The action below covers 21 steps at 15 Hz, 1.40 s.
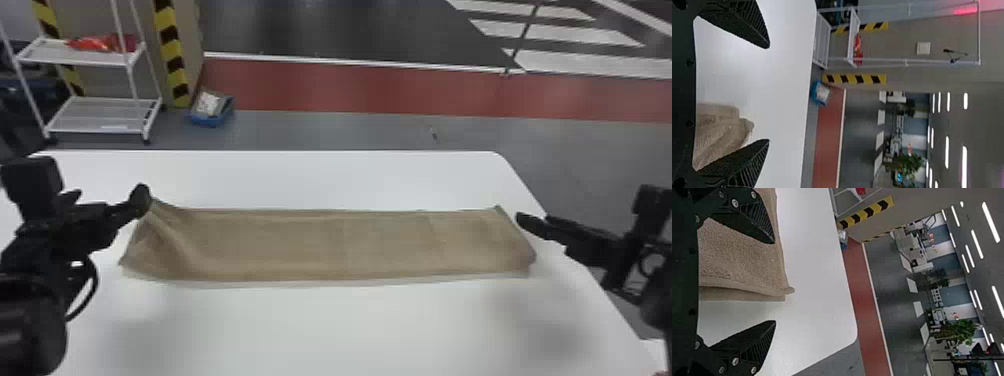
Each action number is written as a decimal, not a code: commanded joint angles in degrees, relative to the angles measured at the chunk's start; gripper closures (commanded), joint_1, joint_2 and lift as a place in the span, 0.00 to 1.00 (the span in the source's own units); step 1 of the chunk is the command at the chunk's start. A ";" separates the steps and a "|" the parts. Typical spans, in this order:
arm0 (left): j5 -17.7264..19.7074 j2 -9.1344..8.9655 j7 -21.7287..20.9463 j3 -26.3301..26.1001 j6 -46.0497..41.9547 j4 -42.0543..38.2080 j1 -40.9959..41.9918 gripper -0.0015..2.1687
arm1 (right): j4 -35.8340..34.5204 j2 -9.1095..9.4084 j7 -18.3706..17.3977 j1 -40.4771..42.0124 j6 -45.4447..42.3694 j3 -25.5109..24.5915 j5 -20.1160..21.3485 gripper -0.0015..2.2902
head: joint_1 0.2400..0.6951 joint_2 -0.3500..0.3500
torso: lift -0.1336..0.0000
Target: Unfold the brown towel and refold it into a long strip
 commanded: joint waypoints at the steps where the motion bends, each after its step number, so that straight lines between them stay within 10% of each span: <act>1: 5.89 3.61 -11.86 4.04 -5.45 8.72 -3.62 0.01 | 2.22 -0.24 0.85 -0.06 -4.17 -0.29 -0.02 0.09 | 1.00 0.28 | 0.08; 5: 7.04 7.65 -28.21 3.43 -14.42 27.00 -12.68 0.04 | 4.33 0.11 0.76 -0.15 -6.64 0.24 0.68 0.09 | 1.00 0.28 | 0.08; 8: 5.81 8.80 -31.63 0.88 -14.07 27.44 -12.59 0.04 | 5.21 0.28 0.24 -1.12 -6.81 0.94 1.03 0.09 | 1.00 0.28 | 0.08; 21: 0.53 8.97 -32.86 -2.46 -9.49 26.92 -12.06 0.10 | 7.58 -1.03 0.24 -2.70 -8.74 0.85 1.12 0.09 | 1.00 0.22 | 0.08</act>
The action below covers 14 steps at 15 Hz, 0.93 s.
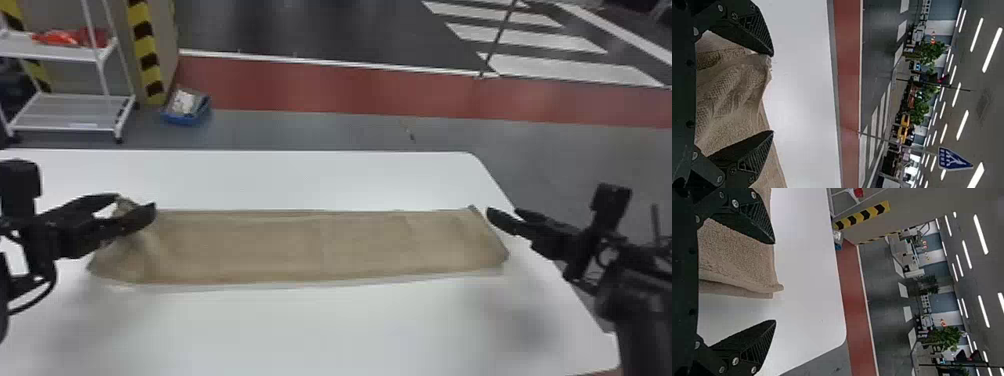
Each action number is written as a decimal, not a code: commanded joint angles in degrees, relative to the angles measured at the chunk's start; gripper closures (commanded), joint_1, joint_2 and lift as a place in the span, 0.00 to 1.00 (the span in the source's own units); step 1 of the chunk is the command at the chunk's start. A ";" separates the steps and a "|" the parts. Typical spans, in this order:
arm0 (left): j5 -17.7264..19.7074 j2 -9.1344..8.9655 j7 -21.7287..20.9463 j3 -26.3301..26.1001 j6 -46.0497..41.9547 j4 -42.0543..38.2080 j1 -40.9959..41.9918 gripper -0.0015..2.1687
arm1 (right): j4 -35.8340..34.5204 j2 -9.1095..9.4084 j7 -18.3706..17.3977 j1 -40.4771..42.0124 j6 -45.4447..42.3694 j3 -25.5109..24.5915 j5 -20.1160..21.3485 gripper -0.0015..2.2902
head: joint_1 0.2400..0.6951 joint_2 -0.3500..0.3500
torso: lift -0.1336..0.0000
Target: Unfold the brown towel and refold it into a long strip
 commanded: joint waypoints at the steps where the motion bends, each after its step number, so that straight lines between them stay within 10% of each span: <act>1: 0.07 0.27 0.10 0.67 -0.17 -0.25 0.31 0.12 | 0.50 -0.35 0.00 -0.03 -0.32 -0.18 -0.14 0.09 | 1.00 0.22 | 0.08; 14: -0.19 0.88 -0.69 1.73 0.18 -0.43 0.75 0.24 | 0.76 -0.35 -0.35 -0.03 -0.85 0.00 -0.14 0.09 | 1.00 0.24 | 0.08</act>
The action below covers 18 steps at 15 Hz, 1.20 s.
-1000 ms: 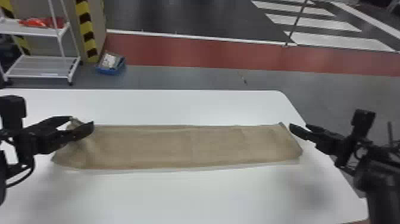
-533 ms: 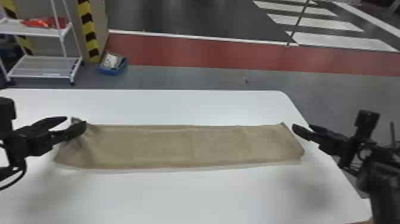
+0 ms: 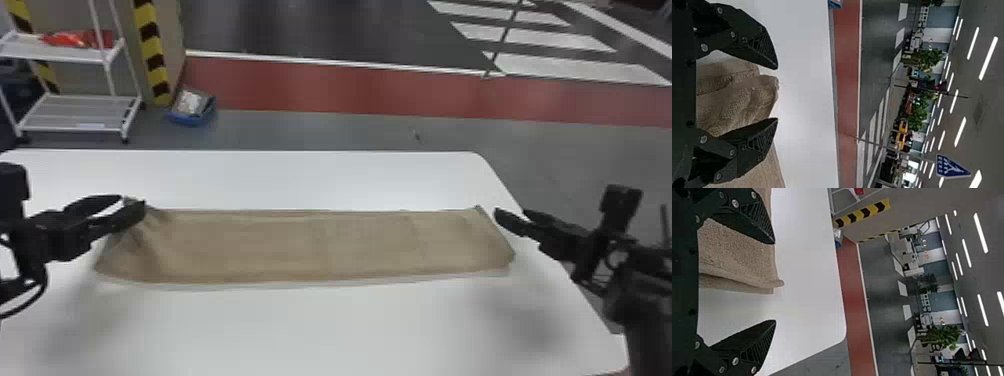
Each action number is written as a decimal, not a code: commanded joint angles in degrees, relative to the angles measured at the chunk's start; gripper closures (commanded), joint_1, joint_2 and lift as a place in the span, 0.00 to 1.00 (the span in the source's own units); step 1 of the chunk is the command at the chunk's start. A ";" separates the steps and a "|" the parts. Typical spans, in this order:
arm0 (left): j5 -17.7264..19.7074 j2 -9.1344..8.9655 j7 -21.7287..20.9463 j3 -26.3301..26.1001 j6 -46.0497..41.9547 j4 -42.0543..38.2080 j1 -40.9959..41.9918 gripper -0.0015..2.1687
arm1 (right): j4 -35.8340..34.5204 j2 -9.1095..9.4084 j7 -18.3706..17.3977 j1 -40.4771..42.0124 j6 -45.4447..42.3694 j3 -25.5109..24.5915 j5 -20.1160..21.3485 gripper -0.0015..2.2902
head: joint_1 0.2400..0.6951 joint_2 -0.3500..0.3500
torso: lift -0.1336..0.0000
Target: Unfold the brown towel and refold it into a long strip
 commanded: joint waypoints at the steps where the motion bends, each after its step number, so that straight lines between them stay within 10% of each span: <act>1: -0.46 0.00 0.00 -0.41 0.30 -0.02 -0.18 0.30 | 0.00 -0.02 -0.07 -0.01 -0.05 -0.08 -0.12 0.09 | 1.00 0.24 | 0.08; 5: 0.33 -0.09 0.00 0.30 1.18 -0.20 0.00 0.66 | 0.00 -0.28 0.02 -0.01 -0.05 -0.69 -0.56 0.09 | 1.00 0.24 | 0.08; 14: 0.51 -0.88 0.00 -0.76 3.12 -4.94 1.85 0.66 | 1.49 0.16 -0.51 1.31 -4.45 -0.43 -0.20 0.15 | 1.00 0.21 | 0.08; 18: 0.24 -0.97 0.27 -2.52 2.94 -4.86 1.85 0.66 | 2.37 1.39 -9.03 0.87 -10.60 4.14 0.85 0.21 | 1.00 0.19 | 0.08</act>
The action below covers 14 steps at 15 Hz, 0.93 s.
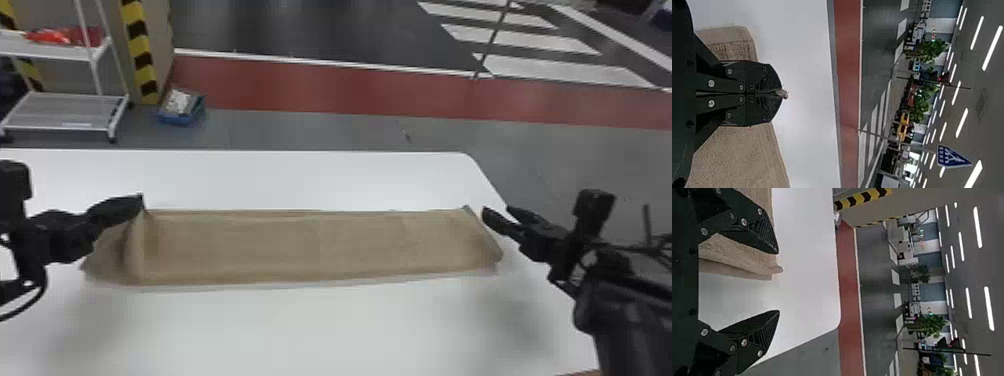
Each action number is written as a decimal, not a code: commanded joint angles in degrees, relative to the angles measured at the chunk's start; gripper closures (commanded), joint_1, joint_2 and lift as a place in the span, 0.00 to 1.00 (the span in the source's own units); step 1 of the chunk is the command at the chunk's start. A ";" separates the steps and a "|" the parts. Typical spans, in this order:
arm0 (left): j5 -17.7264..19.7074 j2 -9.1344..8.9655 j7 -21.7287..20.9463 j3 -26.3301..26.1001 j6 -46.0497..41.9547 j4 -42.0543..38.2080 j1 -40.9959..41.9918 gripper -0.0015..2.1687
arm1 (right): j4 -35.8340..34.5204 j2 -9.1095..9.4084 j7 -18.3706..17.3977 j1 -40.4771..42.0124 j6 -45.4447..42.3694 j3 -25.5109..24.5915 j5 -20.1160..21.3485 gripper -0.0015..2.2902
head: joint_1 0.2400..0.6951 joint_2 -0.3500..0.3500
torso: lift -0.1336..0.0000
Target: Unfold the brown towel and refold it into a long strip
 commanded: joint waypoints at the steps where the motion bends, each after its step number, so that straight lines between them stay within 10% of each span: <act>1: -0.12 -0.10 -0.09 -0.59 -0.21 0.08 0.00 0.66 | 0.13 1.26 -1.98 -1.00 -1.50 2.04 1.54 0.21 | 1.00 0.19 | 0.08; 14: -0.65 -0.10 -0.62 -1.47 -0.56 0.17 -0.18 0.66 | 6.37 1.87 -5.67 -5.48 0.26 5.73 10.24 0.30 | 1.00 0.21 | 0.08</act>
